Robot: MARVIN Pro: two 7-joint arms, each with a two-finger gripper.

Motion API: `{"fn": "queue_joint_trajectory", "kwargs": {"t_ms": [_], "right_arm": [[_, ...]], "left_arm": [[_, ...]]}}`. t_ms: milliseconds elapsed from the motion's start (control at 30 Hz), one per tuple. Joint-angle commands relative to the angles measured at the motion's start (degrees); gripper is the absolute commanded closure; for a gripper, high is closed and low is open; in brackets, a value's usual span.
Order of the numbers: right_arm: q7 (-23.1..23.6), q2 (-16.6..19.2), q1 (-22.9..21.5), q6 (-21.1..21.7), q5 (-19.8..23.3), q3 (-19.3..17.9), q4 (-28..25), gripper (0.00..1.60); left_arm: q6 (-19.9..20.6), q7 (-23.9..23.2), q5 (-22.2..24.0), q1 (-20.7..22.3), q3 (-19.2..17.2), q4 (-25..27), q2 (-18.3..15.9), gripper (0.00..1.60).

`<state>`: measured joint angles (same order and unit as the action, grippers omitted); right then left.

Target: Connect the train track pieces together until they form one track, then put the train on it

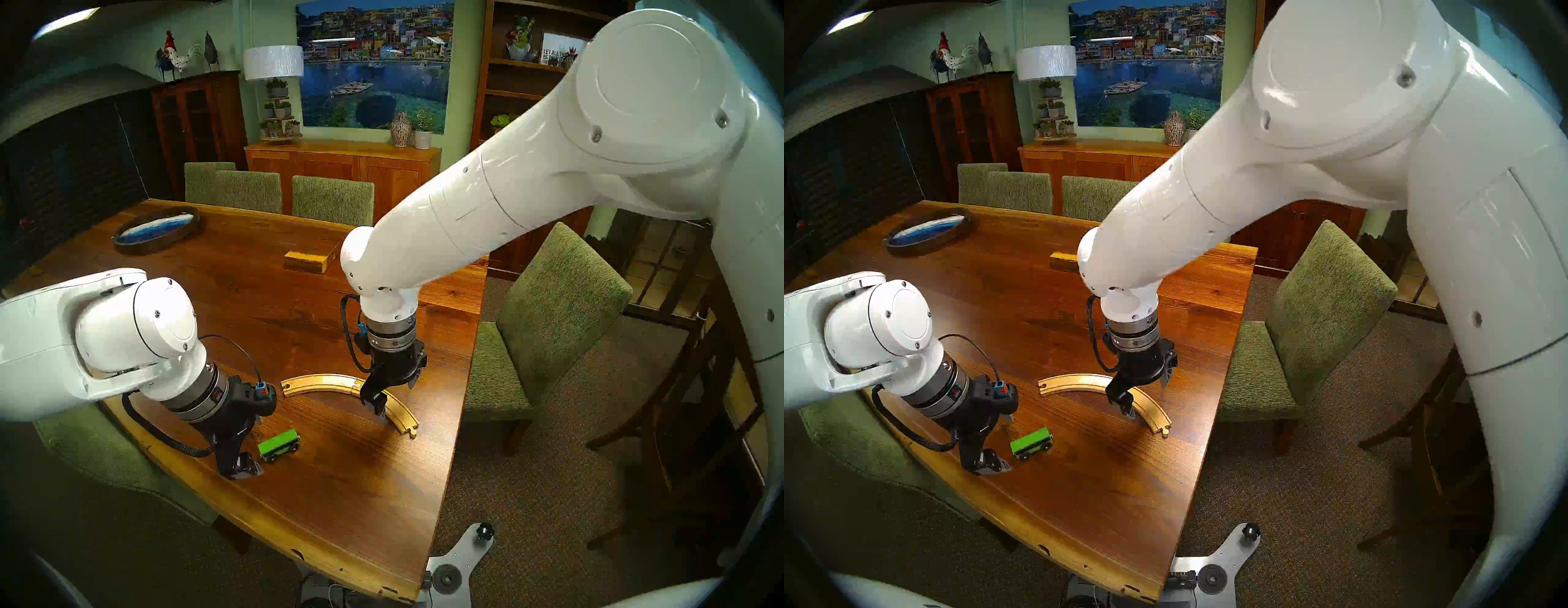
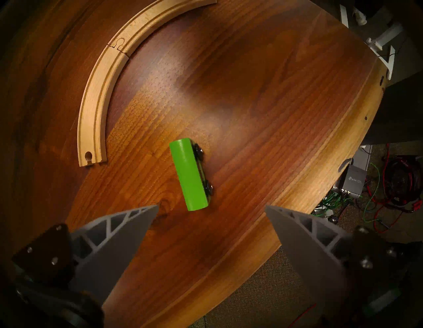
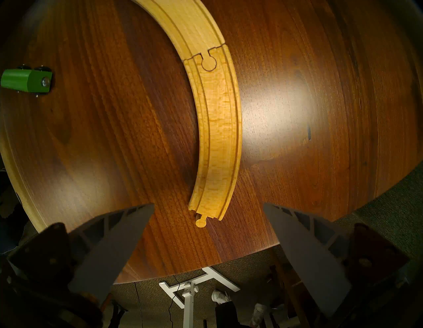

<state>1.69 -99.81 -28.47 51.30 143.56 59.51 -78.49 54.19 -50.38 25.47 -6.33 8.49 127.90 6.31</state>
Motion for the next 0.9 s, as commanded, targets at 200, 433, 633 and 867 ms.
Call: {"fn": "queue_joint_trajectory", "kwargs": {"t_ms": [200,433,633,867], "right_arm": [[0.24,0.67,-1.45,0.21,-0.18,-0.30,0.37,0.00],[0.25,0.69,-1.43,0.23,-0.21,-0.32,0.37,0.00],[0.25,0.70,-1.43,0.24,-0.23,-0.34,0.38,0.00],[0.25,0.73,-1.42,0.25,-0.26,-0.36,0.37,0.00]], "left_arm": [[-2.50,-7.47,-1.72,2.90,2.07,-3.45,3.23,0.00],[-3.36,-8.80,-2.33,3.66,4.01,-9.04,8.77,0.00],[-3.46,-9.26,-1.41,4.37,5.08,-11.48,11.60,0.00],[-2.71,-9.25,-0.26,3.95,5.72,-13.83,15.34,0.00]]}}
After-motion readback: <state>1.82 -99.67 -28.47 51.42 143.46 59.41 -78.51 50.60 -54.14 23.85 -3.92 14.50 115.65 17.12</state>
